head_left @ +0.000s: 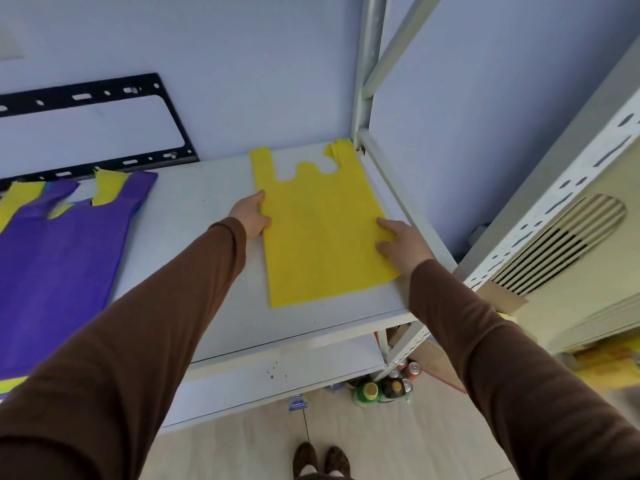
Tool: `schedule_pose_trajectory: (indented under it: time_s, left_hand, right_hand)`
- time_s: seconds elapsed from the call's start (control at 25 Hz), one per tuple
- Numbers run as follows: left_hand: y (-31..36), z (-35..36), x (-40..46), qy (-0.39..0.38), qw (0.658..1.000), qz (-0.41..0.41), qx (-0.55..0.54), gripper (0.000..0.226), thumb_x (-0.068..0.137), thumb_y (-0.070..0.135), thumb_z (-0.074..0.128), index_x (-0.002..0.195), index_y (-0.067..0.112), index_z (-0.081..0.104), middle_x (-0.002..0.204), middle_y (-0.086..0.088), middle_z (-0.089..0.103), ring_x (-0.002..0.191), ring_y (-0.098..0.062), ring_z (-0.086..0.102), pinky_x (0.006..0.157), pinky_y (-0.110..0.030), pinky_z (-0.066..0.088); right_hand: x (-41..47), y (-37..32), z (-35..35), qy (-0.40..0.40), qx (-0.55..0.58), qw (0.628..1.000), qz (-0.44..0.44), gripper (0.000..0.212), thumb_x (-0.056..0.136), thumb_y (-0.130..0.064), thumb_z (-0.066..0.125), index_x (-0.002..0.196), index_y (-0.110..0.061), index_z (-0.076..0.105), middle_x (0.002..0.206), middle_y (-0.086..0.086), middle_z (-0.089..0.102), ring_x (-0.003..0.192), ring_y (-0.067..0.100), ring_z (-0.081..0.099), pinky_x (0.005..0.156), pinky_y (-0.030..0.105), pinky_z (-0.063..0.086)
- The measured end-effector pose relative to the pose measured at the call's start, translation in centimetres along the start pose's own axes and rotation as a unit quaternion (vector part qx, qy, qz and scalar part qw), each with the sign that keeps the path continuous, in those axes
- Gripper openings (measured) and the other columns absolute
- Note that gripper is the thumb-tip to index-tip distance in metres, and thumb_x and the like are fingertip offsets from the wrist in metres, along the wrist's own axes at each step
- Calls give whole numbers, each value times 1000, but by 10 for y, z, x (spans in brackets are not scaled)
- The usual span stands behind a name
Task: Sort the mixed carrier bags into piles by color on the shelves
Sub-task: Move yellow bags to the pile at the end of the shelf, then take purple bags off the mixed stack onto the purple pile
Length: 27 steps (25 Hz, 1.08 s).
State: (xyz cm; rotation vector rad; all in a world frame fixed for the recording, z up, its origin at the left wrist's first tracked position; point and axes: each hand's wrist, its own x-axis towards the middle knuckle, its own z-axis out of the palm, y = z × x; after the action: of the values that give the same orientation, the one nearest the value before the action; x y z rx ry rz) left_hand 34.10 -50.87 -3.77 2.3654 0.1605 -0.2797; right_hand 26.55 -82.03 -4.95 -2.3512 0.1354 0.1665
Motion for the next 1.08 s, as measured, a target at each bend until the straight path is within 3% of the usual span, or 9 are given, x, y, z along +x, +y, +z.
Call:
schedule_pose_trajectory:
  time_s: [0.16, 0.32, 0.48, 0.68, 0.88, 1.08]
  left_hand:
    - [0, 1, -4, 24, 999, 15, 31, 67, 94, 10, 55, 153, 15, 24, 155, -12, 32, 135, -30, 42, 109, -37, 38]
    - [-9, -14, -21, 62, 994, 43, 84, 51, 94, 26, 56, 144, 20, 45, 147, -12, 41, 131, -31, 45, 110, -37, 35]
    - [-38, -53, -63, 84, 984, 84, 133, 38, 93, 29, 58, 130, 23, 58, 135, -11, 52, 124, -30, 49, 109, -39, 35]
    - [-101, -114, -127, 155, 974, 107, 128, 33, 90, 24, 62, 122, 20, 64, 129, -9, 59, 123, -28, 49, 108, -34, 32]
    - [-187, -187, -182, 169, 974, 104, 105, 31, 90, 27, 63, 120, 23, 65, 128, -6, 61, 123, -27, 52, 109, -40, 36]
    - [-284, -258, -215, 172, 980, 62, 74, 37, 92, 24, 62, 128, 19, 59, 133, -6, 57, 125, -22, 51, 104, -30, 35]
  right_hand:
    - [-3, -5, -1, 9, -31, 999, -6, 54, 93, -24, 58, 144, -26, 43, 148, 1, 44, 133, 25, 44, 109, 36, 37]
    - [-16, -22, -1, 51, -164, 982, -82, 49, 96, -30, 52, 144, -23, 43, 153, 3, 36, 138, 30, 30, 112, 38, 28]
    - [-31, -75, 24, 73, -133, 968, -202, 42, 93, -27, 58, 134, -22, 55, 147, 5, 46, 129, 33, 37, 107, 42, 36]
    - [-66, -153, 90, 37, -107, 951, -289, 37, 90, -28, 60, 127, -24, 61, 138, 2, 55, 121, 33, 45, 101, 47, 40]
    - [-110, -221, 177, 29, -81, 946, -313, 32, 91, -28, 59, 122, -25, 63, 127, -2, 62, 112, 28, 54, 95, 46, 45]
    - [-149, -279, 265, 24, -66, 961, -267, 34, 92, -30, 57, 126, -27, 60, 123, -1, 64, 108, 23, 57, 93, 38, 46]
